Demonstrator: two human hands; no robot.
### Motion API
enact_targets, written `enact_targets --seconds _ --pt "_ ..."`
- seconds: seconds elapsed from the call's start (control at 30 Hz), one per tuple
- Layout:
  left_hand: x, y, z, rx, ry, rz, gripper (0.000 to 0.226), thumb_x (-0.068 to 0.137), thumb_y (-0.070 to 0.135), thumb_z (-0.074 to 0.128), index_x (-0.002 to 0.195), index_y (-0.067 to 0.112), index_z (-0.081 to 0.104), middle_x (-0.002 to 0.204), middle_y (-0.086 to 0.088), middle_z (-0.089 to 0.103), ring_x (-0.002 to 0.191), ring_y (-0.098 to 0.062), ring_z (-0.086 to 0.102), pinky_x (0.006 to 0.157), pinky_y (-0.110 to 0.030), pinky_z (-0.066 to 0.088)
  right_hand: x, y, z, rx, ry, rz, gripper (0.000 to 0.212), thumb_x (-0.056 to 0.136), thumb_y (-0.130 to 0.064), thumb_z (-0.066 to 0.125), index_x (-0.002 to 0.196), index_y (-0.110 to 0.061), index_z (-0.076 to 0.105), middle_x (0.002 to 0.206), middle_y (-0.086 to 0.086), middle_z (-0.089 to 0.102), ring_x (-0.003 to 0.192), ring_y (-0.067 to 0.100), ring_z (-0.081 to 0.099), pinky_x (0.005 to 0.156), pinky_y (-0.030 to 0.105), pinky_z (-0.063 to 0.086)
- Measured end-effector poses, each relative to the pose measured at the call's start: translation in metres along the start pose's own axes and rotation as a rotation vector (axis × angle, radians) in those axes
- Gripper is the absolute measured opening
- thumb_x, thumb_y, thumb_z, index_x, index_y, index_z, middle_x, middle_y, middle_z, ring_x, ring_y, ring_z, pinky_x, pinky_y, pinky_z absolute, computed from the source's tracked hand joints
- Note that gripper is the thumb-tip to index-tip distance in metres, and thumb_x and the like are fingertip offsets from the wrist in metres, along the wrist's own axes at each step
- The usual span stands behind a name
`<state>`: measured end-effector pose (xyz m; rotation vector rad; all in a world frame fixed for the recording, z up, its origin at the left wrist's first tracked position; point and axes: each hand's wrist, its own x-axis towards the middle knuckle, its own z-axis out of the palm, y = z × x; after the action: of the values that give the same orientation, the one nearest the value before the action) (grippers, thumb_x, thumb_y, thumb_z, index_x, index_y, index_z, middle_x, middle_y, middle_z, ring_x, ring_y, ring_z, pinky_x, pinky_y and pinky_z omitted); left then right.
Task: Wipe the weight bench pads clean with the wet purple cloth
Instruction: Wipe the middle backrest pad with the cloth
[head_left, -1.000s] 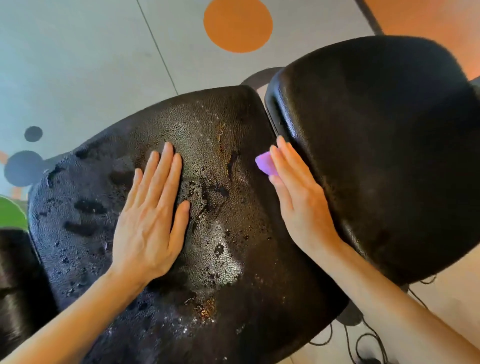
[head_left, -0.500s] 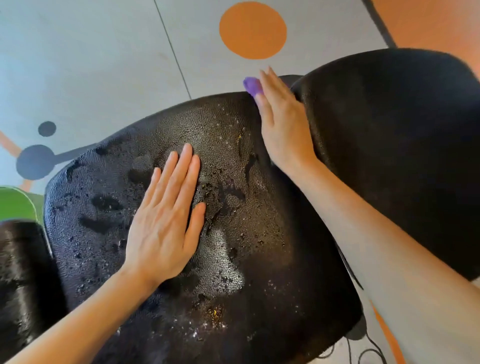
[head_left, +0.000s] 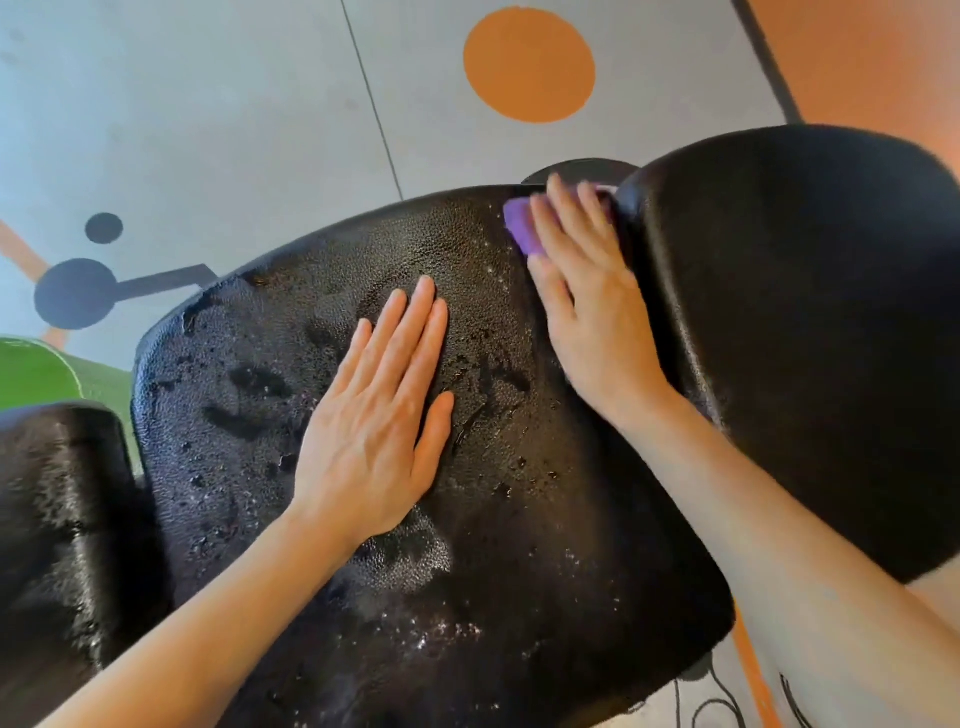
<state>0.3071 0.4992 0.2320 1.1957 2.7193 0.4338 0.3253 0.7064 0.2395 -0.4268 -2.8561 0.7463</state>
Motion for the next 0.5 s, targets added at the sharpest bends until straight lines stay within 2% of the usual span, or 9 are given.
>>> enact_targets --seconds 0.07,0.1,0.17,0.23,0.3,0.43,0.5 --pt "-0.001 -0.001 0.0 -0.013 -0.001 -0.002 0.063 0.103 0.038 0.027 0.158 0.012 0.009 0.167 -0.004 0.001 0.155 -0.019 -0.001 0.126 -0.038 0.003 -0.063 -0.002 -0.008 -0.056 -0.07 -0.051 0.046 0.104 -0.021 0.037 0.149 -0.013 0.034 0.159 0.002 0.026 0.15 0.019 0.016 0.124 0.037 0.015" --pt "-0.001 -0.001 -0.001 -0.017 0.003 -0.003 0.063 0.103 0.038 0.027 0.158 0.012 0.009 0.167 -0.004 0.001 0.155 -0.019 -0.001 0.126 -0.038 0.004 -0.067 0.002 -0.011 -0.111 -0.077 -0.104 0.045 0.104 -0.023 0.036 0.148 -0.014 0.035 0.158 0.001 0.029 0.149 0.019 0.021 0.122 0.038 0.019" --pt "0.0 -0.001 0.001 -0.016 0.006 0.006 0.064 0.103 0.038 0.028 0.158 0.012 0.008 0.167 -0.004 0.001 0.155 -0.019 -0.001 0.126 -0.039 0.005 -0.021 0.006 -0.008 -0.205 -0.01 -0.166 0.044 0.104 -0.028 0.035 0.146 -0.017 0.042 0.154 0.0 0.037 0.144 0.023 0.031 0.119 0.04 0.025" --pt "-0.001 -0.001 0.002 -0.007 0.01 0.005 0.064 0.103 0.038 0.028 0.158 0.012 0.007 0.167 -0.004 0.0 0.155 -0.019 -0.001 0.126 -0.039 0.006 0.047 0.0 0.0 -0.195 0.042 -0.061 0.044 0.104 -0.034 0.033 0.144 -0.02 0.045 0.153 -0.001 0.04 0.145 0.025 0.028 0.12 0.045 0.014" --pt "0.0 -0.001 0.002 -0.006 0.01 0.008 0.065 0.103 0.037 0.029 0.158 0.012 0.006 0.167 -0.004 0.0 0.155 -0.019 -0.001 0.126 -0.04 0.007 0.062 -0.004 0.008 -0.093 0.036 0.015 0.044 0.104 -0.032 0.034 0.144 -0.018 0.044 0.153 0.001 0.039 0.148 0.024 0.022 0.122 0.047 0.008" --pt "0.0 -0.001 0.002 -0.02 0.018 -0.004 0.065 0.103 0.037 0.03 0.158 0.01 0.008 0.167 -0.006 0.0 0.155 -0.019 -0.001 0.126 -0.041 0.009 -0.044 -0.003 0.001 -0.053 -0.069 -0.105 0.046 0.104 -0.021 0.038 0.149 -0.011 0.033 0.159 0.004 0.026 0.151 0.021 0.014 0.124 0.042 0.014" --pt "0.0 -0.002 0.002 -0.01 0.02 -0.012 0.065 0.103 0.037 0.03 0.158 0.01 0.008 0.167 -0.006 0.0 0.155 -0.019 -0.001 0.126 -0.041 0.009 -0.031 -0.002 0.001 -0.104 -0.059 -0.15 0.046 0.104 -0.026 0.036 0.148 -0.014 0.037 0.158 0.002 0.031 0.149 0.021 0.019 0.123 0.042 0.018"
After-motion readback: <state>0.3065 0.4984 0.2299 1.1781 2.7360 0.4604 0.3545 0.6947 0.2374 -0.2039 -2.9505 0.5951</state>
